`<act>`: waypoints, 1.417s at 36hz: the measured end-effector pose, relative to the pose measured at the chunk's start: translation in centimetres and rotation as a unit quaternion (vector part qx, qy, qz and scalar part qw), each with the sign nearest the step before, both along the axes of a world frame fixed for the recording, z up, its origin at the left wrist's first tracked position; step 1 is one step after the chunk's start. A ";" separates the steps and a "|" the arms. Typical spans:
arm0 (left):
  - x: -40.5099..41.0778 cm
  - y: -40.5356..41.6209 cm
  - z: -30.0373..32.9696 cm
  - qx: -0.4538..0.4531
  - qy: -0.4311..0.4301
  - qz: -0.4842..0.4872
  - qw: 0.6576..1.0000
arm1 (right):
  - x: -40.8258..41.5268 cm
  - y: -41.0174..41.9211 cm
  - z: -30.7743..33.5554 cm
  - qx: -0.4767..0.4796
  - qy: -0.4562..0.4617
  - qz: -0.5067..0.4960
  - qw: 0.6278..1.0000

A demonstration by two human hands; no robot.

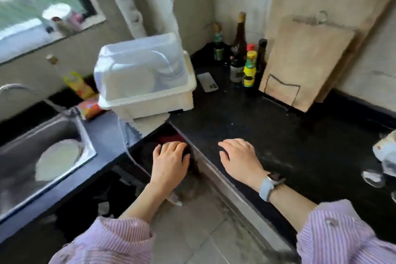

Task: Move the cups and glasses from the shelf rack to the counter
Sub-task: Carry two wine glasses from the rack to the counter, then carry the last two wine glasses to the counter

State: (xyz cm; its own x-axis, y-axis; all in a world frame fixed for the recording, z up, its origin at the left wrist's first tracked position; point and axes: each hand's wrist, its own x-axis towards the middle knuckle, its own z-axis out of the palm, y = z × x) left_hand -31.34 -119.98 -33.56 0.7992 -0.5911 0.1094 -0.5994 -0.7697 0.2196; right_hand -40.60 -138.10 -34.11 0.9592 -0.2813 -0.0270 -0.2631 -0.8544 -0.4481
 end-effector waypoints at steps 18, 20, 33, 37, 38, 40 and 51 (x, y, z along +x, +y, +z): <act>-7.5 57.4 9.2 -0.046 -0.106 0.405 0.907 | 8.5 54.1 9.1 0.007 -0.079 0.423 0.903; -8.3 61.5 9.9 -0.050 -0.111 0.441 0.889 | 9.0 58.9 9.9 -0.009 -0.093 0.461 0.882; -6.7 79.5 9.6 -0.122 -0.113 0.594 0.787 | 15.7 81.6 10.0 0.022 -0.112 0.577 0.809; -2.0 85.3 10.0 -0.130 -0.119 0.602 0.779 | 20.4 88.2 10.0 0.039 -0.127 0.590 0.797; -0.5 86.8 10.3 -0.131 -0.118 0.604 0.777 | 21.8 89.9 10.2 0.044 -0.123 0.590 0.797; 2.6 89.7 11.1 -0.129 -0.121 0.609 0.774 | 24.5 93.1 10.7 0.051 -0.121 0.586 0.799; 13.1 100.0 10.1 -0.174 -0.108 0.589 0.782 | 33.6 105.0 10.1 0.076 -0.099 0.555 0.823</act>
